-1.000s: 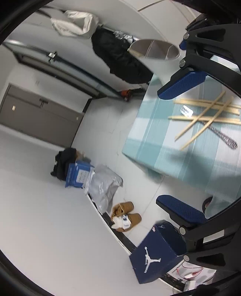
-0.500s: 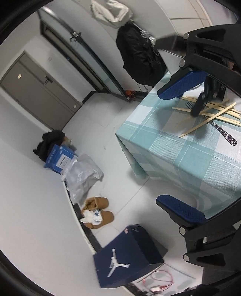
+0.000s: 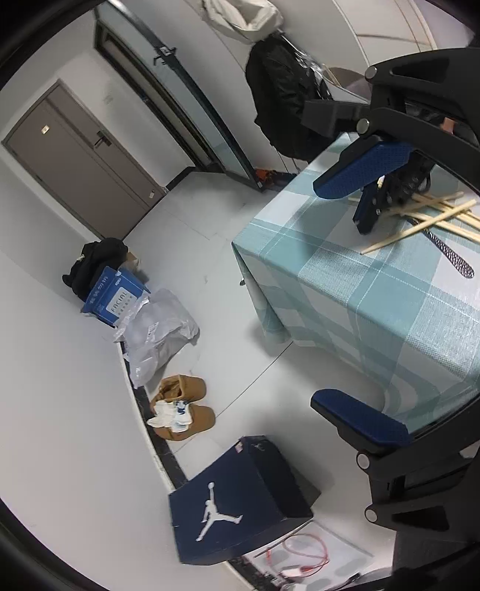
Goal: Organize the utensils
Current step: 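Lower the right tool to the chopsticks and grasp one, then lift the chopstick with the right tool while the left tool grasps another chopstick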
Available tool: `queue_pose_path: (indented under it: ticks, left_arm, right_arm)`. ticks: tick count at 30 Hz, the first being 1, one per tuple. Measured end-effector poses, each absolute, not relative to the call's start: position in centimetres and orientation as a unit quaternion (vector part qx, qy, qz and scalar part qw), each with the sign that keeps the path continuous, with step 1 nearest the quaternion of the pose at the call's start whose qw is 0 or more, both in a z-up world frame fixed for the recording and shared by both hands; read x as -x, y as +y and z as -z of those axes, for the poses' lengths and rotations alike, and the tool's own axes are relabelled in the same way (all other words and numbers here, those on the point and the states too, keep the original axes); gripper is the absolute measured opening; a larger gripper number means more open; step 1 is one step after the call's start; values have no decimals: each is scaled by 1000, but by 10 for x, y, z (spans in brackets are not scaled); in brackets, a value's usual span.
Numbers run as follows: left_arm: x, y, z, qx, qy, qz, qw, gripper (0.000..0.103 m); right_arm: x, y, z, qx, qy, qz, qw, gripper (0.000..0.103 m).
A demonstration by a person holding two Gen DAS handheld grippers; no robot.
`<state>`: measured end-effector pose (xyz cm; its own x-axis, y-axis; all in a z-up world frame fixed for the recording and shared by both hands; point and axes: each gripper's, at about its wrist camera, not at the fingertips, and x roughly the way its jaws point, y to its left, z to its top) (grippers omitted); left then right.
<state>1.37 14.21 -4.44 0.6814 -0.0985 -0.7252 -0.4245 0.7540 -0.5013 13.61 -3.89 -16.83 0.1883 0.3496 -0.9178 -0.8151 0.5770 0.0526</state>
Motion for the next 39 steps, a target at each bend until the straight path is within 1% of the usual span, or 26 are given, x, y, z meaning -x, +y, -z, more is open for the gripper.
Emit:
queue_pose_path:
  ticks: [2, 18, 27, 33, 36, 38, 39]
  left_arm:
    - [-13, 139, 44, 325, 388, -98, 857, 101]
    - [-22, 121, 48, 287, 410, -85, 862, 101]
    - [-33, 97, 60, 255, 437, -81, 859, 101]
    - [-46, 70, 75, 229, 485, -50, 842, 101]
    - [-54, 59, 84, 227, 519, -38, 823, 101]
    - [-57, 52, 91, 227, 535, -41, 813, 99]
    - [-58, 49, 93, 226, 540, -44, 810, 96]
  right_arm:
    - [-136, -43, 165, 229, 496, -394, 739, 4]
    - [-123, -75, 129, 174, 449, -393, 784, 4]
    - [-110, -130, 94, 93, 410, -381, 824, 4]
    - [-99, -181, 67, 27, 369, -373, 851, 4]
    - [-92, -199, 65, 21, 355, -362, 862, 4]
    - [-88, -204, 65, 23, 350, -362, 864, 4]
    - [-87, -206, 65, 20, 348, -364, 864, 4]
